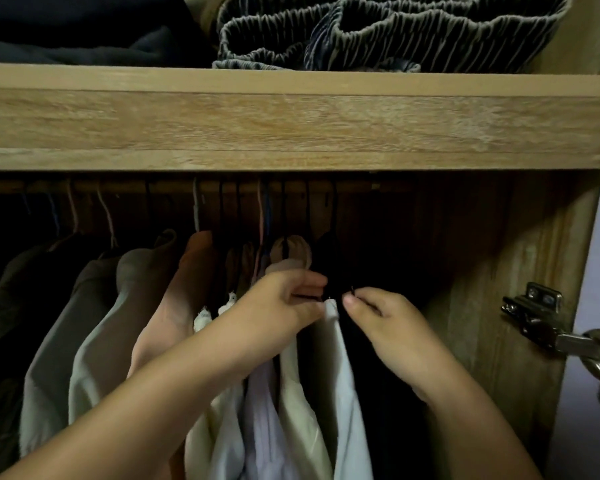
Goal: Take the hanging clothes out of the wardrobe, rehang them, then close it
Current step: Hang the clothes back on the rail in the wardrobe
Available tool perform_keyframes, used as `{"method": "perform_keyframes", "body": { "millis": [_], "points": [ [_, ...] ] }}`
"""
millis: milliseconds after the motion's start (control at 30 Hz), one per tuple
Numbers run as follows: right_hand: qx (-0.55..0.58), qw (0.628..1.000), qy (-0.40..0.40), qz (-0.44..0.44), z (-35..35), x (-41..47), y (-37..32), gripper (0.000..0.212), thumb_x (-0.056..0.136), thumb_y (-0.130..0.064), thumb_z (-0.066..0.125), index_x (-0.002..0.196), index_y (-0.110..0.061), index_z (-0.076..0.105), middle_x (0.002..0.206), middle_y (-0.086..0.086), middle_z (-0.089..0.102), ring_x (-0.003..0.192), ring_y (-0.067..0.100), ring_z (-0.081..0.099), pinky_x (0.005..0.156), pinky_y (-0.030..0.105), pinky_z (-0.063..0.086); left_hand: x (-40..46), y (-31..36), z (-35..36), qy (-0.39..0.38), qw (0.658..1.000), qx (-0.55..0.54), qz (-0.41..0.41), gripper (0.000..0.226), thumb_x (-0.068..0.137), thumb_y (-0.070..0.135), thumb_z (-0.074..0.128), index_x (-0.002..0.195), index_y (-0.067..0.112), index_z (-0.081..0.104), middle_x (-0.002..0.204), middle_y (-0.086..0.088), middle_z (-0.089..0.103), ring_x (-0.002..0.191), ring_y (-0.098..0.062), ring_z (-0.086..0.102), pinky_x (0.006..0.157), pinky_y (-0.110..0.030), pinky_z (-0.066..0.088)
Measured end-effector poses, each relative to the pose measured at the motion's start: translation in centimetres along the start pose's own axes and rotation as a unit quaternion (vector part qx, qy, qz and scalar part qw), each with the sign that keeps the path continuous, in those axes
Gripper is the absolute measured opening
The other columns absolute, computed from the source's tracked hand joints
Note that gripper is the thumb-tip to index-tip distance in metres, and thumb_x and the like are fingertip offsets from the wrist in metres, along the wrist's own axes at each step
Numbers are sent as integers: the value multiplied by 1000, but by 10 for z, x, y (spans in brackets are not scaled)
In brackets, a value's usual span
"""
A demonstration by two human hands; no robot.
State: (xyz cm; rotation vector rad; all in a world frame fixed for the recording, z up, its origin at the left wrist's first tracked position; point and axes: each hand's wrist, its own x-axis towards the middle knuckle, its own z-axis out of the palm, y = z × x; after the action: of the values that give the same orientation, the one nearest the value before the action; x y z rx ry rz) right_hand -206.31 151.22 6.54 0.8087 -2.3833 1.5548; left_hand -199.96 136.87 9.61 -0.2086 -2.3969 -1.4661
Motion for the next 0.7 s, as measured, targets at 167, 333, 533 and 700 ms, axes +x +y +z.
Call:
{"method": "perform_keyframes", "body": {
  "millis": [167, 333, 533, 700],
  "points": [
    [-54, 998, 17, 37, -4, -15, -11, 35, 94, -37, 48, 125, -22, 57, 118, 0, 61, 110, 16, 57, 94, 31, 47, -31, -3, -17, 76, 996, 45, 15, 26, 87, 1, 58, 90, 27, 63, 95, 2, 68, 89, -5, 62, 86, -21, 46],
    [-143, 988, 18, 48, 7, -36, -23, 45, 95, -37, 46, 136, -19, 44, 128, 5, 55, 118, 22, 51, 93, 32, 43, -67, -11, -34, 130, 985, 115, -3, 22, 88, 9, 57, 86, 30, 61, 85, 3, 67, 76, -9, 61, 72, -22, 48],
    [-232, 969, 20, 87, 23, -78, -39, 51, 97, -36, 45, 142, -17, 33, 130, 8, 54, 115, 26, 53, 89, 33, 44, -110, -25, -60, 95, 978, 181, -39, 17, 90, 15, 56, 90, 31, 58, 98, -4, 66, 89, -20, 64, 78, -27, 50],
    [-277, 955, 29, 97, 39, -125, -52, 46, 98, -33, 44, 140, -14, 38, 130, 8, 55, 115, 25, 53, 90, 32, 44, -152, -37, -83, 59, 967, 241, -49, 23, 92, 17, 52, 114, 21, 59, 111, 6, 60, 98, -7, 56, 81, -17, 45]
  ]
}}
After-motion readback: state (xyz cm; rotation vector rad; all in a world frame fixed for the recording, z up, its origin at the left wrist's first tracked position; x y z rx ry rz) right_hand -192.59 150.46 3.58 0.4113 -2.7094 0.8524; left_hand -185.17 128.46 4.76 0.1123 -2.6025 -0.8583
